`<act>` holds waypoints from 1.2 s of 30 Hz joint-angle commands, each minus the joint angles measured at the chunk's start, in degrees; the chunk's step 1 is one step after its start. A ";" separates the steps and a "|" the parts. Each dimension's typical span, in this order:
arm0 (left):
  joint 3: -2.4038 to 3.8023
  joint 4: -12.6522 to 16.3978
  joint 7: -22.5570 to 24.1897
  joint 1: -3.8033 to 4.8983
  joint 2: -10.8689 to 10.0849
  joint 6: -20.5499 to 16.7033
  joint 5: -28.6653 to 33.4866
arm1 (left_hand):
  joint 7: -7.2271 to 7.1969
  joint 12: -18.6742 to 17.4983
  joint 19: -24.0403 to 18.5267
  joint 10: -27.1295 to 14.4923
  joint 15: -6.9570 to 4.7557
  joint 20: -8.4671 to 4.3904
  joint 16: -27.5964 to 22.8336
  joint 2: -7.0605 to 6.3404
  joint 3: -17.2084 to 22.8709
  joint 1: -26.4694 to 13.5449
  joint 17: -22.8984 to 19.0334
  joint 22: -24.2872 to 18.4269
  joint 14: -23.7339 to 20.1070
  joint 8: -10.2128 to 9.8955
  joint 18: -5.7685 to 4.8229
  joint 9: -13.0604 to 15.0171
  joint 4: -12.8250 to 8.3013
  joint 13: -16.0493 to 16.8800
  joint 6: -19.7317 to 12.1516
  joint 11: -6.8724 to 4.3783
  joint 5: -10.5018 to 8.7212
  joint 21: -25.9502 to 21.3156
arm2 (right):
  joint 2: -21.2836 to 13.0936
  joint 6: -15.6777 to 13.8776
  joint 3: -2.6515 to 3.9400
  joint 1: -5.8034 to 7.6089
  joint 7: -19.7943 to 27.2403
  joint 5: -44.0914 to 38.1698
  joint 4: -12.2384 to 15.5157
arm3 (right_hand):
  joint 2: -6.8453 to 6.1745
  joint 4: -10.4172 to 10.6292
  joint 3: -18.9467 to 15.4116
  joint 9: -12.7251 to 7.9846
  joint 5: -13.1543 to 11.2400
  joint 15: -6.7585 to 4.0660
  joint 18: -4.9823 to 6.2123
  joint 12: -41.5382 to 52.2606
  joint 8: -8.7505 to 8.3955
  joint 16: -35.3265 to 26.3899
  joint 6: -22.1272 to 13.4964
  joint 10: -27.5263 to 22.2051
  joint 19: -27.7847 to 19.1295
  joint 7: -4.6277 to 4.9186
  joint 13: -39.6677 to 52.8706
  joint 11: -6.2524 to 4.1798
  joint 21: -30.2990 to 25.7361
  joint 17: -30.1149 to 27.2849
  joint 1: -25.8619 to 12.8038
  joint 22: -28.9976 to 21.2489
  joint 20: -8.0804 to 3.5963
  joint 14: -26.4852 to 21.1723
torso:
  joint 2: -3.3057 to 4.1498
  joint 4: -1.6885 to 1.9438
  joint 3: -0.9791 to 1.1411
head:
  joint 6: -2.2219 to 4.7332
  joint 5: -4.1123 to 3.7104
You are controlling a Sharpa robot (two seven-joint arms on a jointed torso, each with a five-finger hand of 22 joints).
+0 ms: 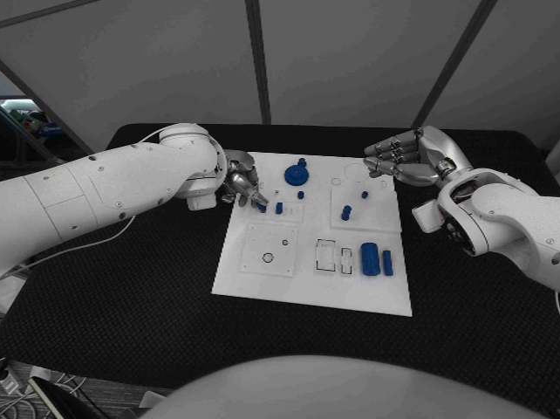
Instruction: Assemble the parts on the task board
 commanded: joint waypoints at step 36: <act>-0.03 -1.16 -1.45 -0.03 1.42 3.35 -0.04 | -0.45 -0.09 0.48 1.60 -0.49 -0.14 0.37 0.60 9.19 -2.44 0.08 0.36 2.27 0.90 -3.61 0.22 -7.04 0.01 0.75 -0.87 0.11 0.34 | 0.06 0.56 0.04 0.07 0.48 0.18 0.13 | 0.18 -0.25 -0.02 0.02 0.37 -0.05 0.18 -0.15 -0.12 0.02 -0.48 -0.39 0.14 -0.01 -0.05 -0.07 -0.26 -0.07 -0.44 -0.08 0.08 -0.21 | 0.03 -0.02 0.03 | -0.34 -0.06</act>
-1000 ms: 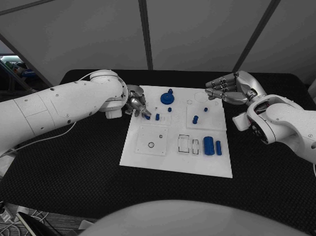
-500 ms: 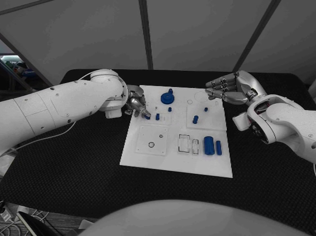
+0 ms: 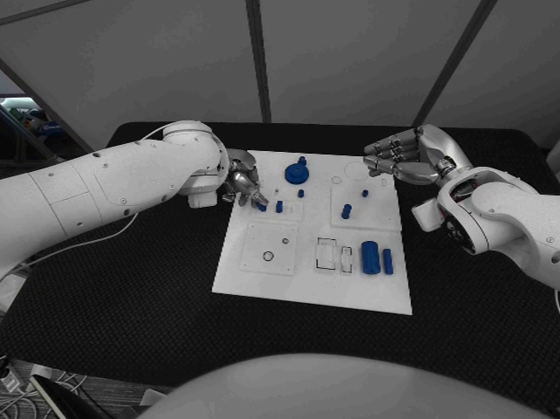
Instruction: Assemble the parts on the task board
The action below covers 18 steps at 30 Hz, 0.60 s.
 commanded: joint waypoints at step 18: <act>-0.24 -1.37 -0.79 -0.18 1.52 2.10 0.46 | -1.21 1.08 1.45 2.35 -1.04 -0.59 0.40 0.69 7.01 -4.80 0.18 1.61 2.22 1.90 -3.88 0.54 -5.76 1.82 2.13 -1.49 -1.32 1.28 | -0.12 0.37 0.04 0.09 0.42 0.16 0.29 | 0.18 -0.25 -0.02 0.02 0.37 -0.06 0.18 -0.15 -0.12 0.02 -0.48 -0.39 0.15 -0.01 -0.05 -0.07 -0.26 -0.08 -0.44 -0.08 0.08 -0.21 | 0.00 0.01 0.01 | -0.20 -0.25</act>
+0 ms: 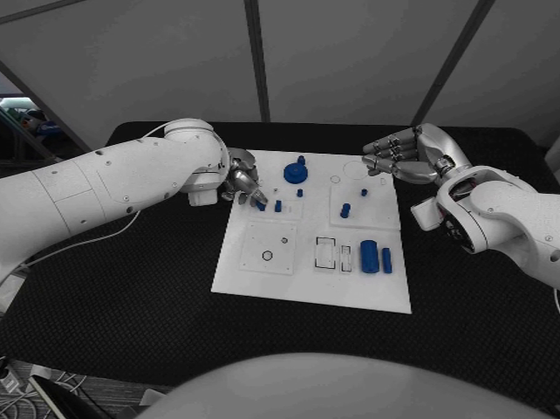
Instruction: Assemble the parts on the task board
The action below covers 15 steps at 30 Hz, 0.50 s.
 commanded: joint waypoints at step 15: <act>-0.37 -0.35 -0.29 -0.35 0.46 1.05 0.33 | -0.93 0.64 1.26 2.01 -1.03 -0.51 0.20 -0.44 -0.69 -3.92 0.15 1.45 2.33 1.71 -4.15 0.86 -2.34 0.83 1.97 -1.61 -0.77 1.19 | -0.18 0.29 0.04 0.09 0.39 0.16 0.30 | 0.21 -0.40 0.14 0.02 0.50 -0.04 0.18 -0.14 -0.13 0.02 -0.55 -0.48 0.28 0.02 -0.05 -0.05 -0.49 -0.27 -0.49 -0.32 0.09 -0.22 | 0.00 0.02 -0.02 | -0.24 -0.15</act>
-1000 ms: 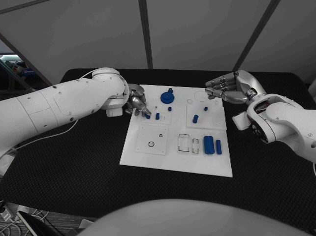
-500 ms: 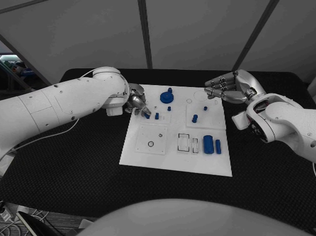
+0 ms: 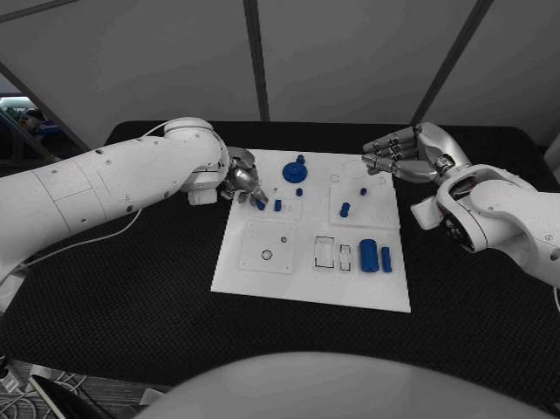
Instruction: Assemble the parts on the task board
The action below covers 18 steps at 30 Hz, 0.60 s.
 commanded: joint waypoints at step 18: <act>-0.32 0.01 -0.41 -0.39 0.07 1.71 0.15 | -0.31 0.98 1.10 1.16 -0.53 -0.34 0.23 -0.22 -3.51 -2.36 0.16 1.21 2.24 0.58 -4.39 0.26 1.26 1.32 1.02 -0.64 -0.11 1.01 | -0.15 0.35 0.04 0.09 0.31 0.16 0.24 | 0.21 -0.21 -0.04 0.02 0.17 -0.04 0.18 -0.13 -0.13 0.02 -0.55 -0.48 0.28 0.02 -0.05 -0.05 -0.12 -0.05 -0.49 -0.05 0.09 -0.22 | -0.02 0.03 -0.03 | -0.24 -0.10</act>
